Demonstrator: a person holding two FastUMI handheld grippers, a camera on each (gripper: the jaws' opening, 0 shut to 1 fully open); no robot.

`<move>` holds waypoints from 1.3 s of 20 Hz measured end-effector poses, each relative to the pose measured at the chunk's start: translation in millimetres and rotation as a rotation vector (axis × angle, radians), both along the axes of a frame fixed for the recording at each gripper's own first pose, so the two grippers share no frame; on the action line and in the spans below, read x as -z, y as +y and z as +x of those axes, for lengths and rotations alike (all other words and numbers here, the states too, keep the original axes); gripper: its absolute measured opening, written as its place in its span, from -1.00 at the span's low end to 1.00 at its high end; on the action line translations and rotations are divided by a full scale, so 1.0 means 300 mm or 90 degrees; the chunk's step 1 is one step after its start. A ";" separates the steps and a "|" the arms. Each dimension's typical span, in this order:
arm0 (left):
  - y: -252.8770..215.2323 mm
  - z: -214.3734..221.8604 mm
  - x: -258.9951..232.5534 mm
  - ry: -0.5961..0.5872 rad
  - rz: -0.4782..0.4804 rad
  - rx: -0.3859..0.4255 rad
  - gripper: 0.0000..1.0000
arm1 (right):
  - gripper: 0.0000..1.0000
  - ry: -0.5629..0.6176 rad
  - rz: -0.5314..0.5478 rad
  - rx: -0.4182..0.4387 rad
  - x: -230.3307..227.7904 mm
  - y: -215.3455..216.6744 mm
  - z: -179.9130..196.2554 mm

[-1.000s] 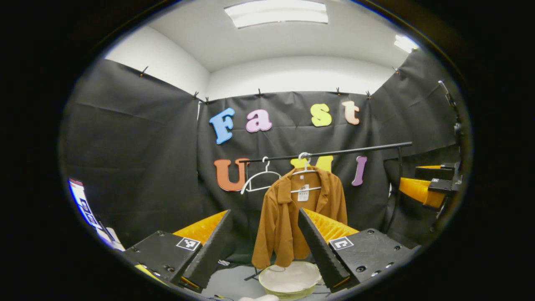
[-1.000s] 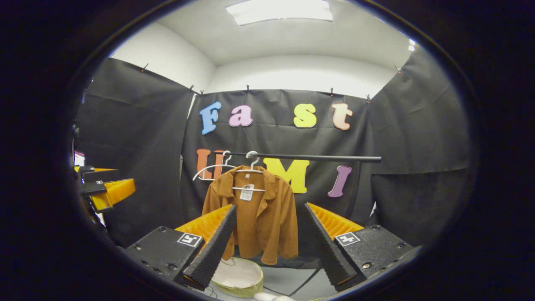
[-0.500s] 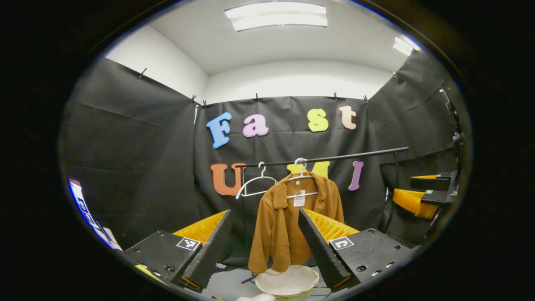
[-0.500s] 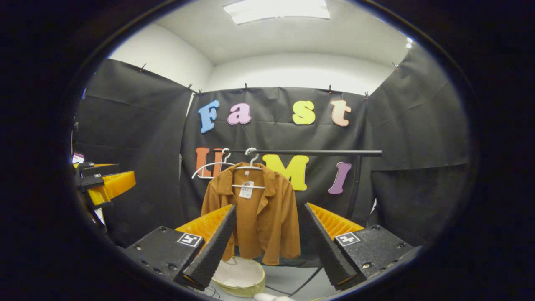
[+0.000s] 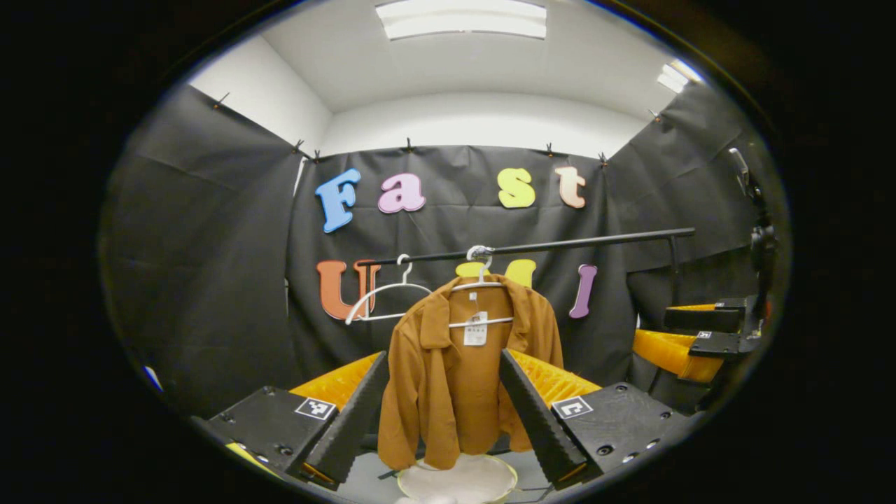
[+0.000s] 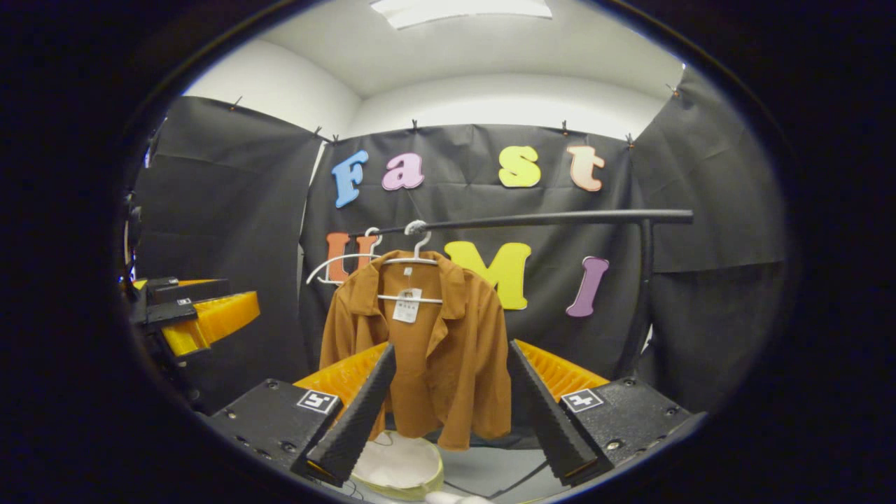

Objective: Grasp the clothes on the hanger with both hands and then place them into the laundry hamper below.

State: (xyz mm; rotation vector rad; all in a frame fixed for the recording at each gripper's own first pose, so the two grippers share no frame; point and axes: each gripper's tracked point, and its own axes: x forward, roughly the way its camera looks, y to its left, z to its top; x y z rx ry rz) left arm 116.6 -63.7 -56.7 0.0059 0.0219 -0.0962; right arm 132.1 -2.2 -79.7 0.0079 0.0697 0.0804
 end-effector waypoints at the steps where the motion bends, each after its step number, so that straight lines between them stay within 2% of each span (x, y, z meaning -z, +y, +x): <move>1: -0.011 0.057 0.025 0.008 -0.004 -0.001 1.00 | 1.00 0.004 0.006 -0.003 0.024 -0.007 0.059; 3: -0.028 0.172 0.070 0.020 -0.015 -0.011 0.93 | 1.00 0.014 0.014 -0.007 0.071 -0.024 0.178; 6: -0.040 0.337 0.120 0.031 -0.021 -0.031 1.00 | 1.00 0.021 0.016 -0.013 0.111 -0.040 0.353; 8: -0.049 0.450 0.140 0.026 -0.019 -0.039 0.93 | 1.00 0.026 0.021 -0.021 0.131 -0.034 0.471; 12: -0.047 0.630 0.175 0.021 -0.013 -0.058 1.00 | 1.00 0.043 0.020 -0.053 0.167 0.016 0.679; 13: -0.048 0.673 0.202 0.026 -0.008 -0.062 0.93 | 1.00 0.049 0.019 -0.053 0.175 0.021 0.726; 14: -0.046 0.711 0.225 0.034 -0.005 -0.069 1.00 | 0.94 0.057 0.025 -0.055 0.193 0.033 0.762; 15: -0.037 0.738 0.247 0.044 0.000 -0.082 0.94 | 0.94 0.062 0.037 -0.060 0.194 0.048 0.794; 16: -0.038 0.761 0.265 0.048 0.002 -0.089 1.00 | 0.92 0.064 0.046 -0.061 0.192 0.058 0.826; 20: -0.034 0.853 0.311 0.074 -0.025 -0.098 1.00 | 0.88 0.063 0.038 -0.075 0.187 0.092 0.919; 22: -0.031 0.893 0.326 0.090 -0.051 -0.100 0.83 | 0.87 0.064 0.046 -0.081 0.192 0.111 0.948; 24: 0.003 0.912 0.344 0.102 -0.043 -0.117 1.00 | 0.87 0.070 0.049 -0.080 0.208 0.127 0.984; 26: 0.027 0.929 0.357 0.107 -0.038 -0.127 0.94 | 0.86 0.077 0.048 -0.076 0.224 0.135 1.019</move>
